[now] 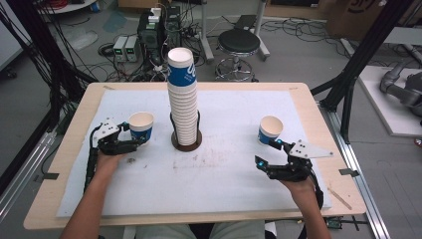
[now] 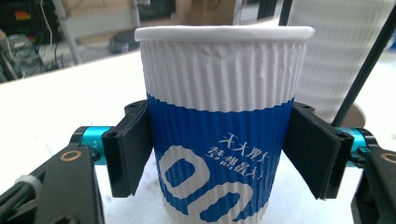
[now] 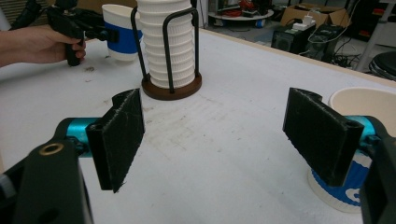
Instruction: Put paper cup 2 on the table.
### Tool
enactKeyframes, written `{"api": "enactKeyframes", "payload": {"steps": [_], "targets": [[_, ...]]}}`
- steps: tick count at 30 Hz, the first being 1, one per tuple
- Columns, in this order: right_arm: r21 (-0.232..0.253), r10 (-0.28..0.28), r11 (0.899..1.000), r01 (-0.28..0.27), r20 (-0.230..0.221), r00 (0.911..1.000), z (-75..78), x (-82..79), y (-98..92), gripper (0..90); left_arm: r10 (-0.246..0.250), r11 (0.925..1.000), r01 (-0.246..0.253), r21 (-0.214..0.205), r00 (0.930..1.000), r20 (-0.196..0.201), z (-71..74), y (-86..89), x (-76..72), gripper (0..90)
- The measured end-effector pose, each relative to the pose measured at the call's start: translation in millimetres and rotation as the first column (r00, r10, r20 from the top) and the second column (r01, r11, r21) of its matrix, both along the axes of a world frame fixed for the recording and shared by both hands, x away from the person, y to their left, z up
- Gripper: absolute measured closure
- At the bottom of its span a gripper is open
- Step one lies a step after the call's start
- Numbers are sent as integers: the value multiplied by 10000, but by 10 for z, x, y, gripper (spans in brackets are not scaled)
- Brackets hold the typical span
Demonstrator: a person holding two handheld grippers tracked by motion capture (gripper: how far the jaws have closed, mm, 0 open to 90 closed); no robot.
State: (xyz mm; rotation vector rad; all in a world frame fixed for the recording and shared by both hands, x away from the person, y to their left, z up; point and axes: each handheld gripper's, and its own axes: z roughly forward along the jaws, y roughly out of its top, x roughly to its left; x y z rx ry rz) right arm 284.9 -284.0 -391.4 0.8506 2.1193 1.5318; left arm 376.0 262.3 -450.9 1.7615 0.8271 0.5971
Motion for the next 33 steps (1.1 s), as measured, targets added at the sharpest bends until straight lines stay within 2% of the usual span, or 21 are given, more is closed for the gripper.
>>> {"api": "enactKeyframes", "payload": {"steps": [3, 8, 15, 20, 21, 22, 25, 28, 31, 33], "targets": [[-2, -8, 10000, 8, -28, 10000, 1, -5, -7, 213, 195, 9989, -188, 431, 9997, -141, 21, -29, 1, 269], [32, -32, 10000, 32, -37, 10000, 5, -13, -24, 213, 338, 9968, -295, 744, 9977, -583, 44, 10, -41, 266], [13, -23, 10000, 23, -45, 10000, 8, -13, -22, 213, 452, 9934, -361, 1084, 9956, -821, 32, 64, -138, 258], [-9, 14, 10000, -15, -21, 10000, 3, 0, -15, 213, 669, 9936, -583, 963, 9938, -884, 25, 73, -180, 241], [-5, 29, 10000, -29, -21, 10000, 3, 0, -14, 213, 768, 9936, -681, 906, 9925, -953, 12, 71, -189, 233], [-11, 30, 10000, -30, -23, 10000, 2, 1, -14, 213, 809, 9936, -706, 887, 9897, -1182, 1, 71, -188, 204], [-31, 42, 10000, -42, -70, 10000, -3, 4, -16, 213, 826, 9955, -763, 556, 9891, -1215, 5, 82, -210, 180], [-56, 41, 10000, -42, -139, 9999, -9, 4, -20, 214, 864, 9955, -810, 490, 9891, -1195, 6, 96, -243, 178], [-80, 9, 10000, -10, -121, 9999, -12, 6, -34, 213, 979, 9950, -948, 316, 9880, -1191, 28, 174, -326, 178], [-87, -17, 10000, 16, -129, 9999, -11, 6, -42, 213, 1096, 9939, -1101, 21, 9872, -1157, 50, 233, -396, 178]]}}
